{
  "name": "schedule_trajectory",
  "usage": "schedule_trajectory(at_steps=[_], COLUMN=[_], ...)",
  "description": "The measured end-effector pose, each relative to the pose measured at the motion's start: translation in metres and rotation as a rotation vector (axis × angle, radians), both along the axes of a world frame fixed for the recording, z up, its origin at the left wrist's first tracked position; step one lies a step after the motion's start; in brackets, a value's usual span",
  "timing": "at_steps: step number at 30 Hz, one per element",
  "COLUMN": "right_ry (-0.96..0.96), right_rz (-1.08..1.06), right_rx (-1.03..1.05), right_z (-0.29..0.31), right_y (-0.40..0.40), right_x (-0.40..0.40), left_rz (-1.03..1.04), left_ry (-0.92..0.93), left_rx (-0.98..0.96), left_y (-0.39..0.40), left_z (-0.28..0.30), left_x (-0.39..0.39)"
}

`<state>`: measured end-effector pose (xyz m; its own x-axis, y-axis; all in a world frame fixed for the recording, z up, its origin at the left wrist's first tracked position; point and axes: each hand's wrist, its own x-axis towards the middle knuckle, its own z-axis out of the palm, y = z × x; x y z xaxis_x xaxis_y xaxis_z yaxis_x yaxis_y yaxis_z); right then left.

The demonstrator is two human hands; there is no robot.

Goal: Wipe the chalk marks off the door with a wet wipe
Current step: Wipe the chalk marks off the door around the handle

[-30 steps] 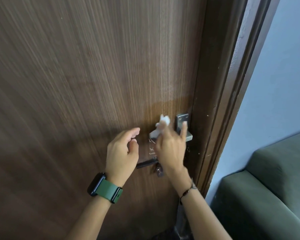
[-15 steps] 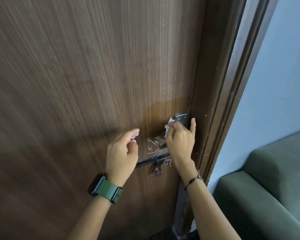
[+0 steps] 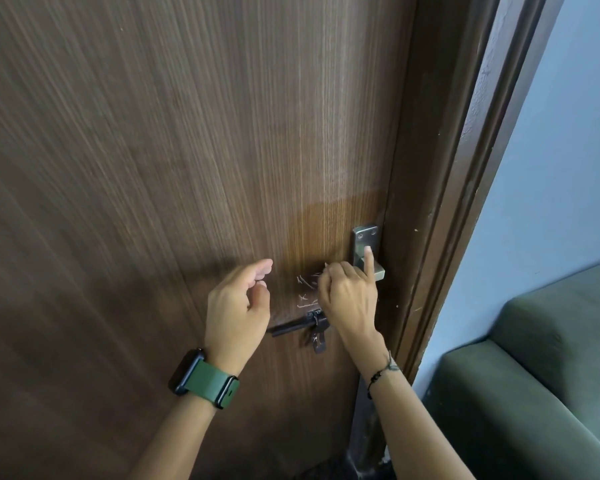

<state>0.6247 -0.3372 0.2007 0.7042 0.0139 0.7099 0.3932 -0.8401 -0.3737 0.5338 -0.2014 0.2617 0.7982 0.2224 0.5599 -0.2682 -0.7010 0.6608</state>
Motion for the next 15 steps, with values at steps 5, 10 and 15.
schedule_trajectory(at_steps=[5, 10, 15], right_ry=[-0.018, -0.196, 0.041], right_rz=[0.15, 0.194, 0.317], right_rx=[0.305, 0.472, 0.093], right_z=[0.013, -0.006, -0.05], right_y=[-0.014, 0.007, 0.045], right_x=[0.002, -0.05, -0.061], left_rz=[-0.016, -0.009, -0.011], left_ry=[0.004, 0.0, 0.025], left_rx=[0.007, 0.008, 0.029], left_y=[0.0, 0.002, 0.002], left_z=[-0.002, -0.004, -0.007], left_x=[0.0, 0.005, 0.006])
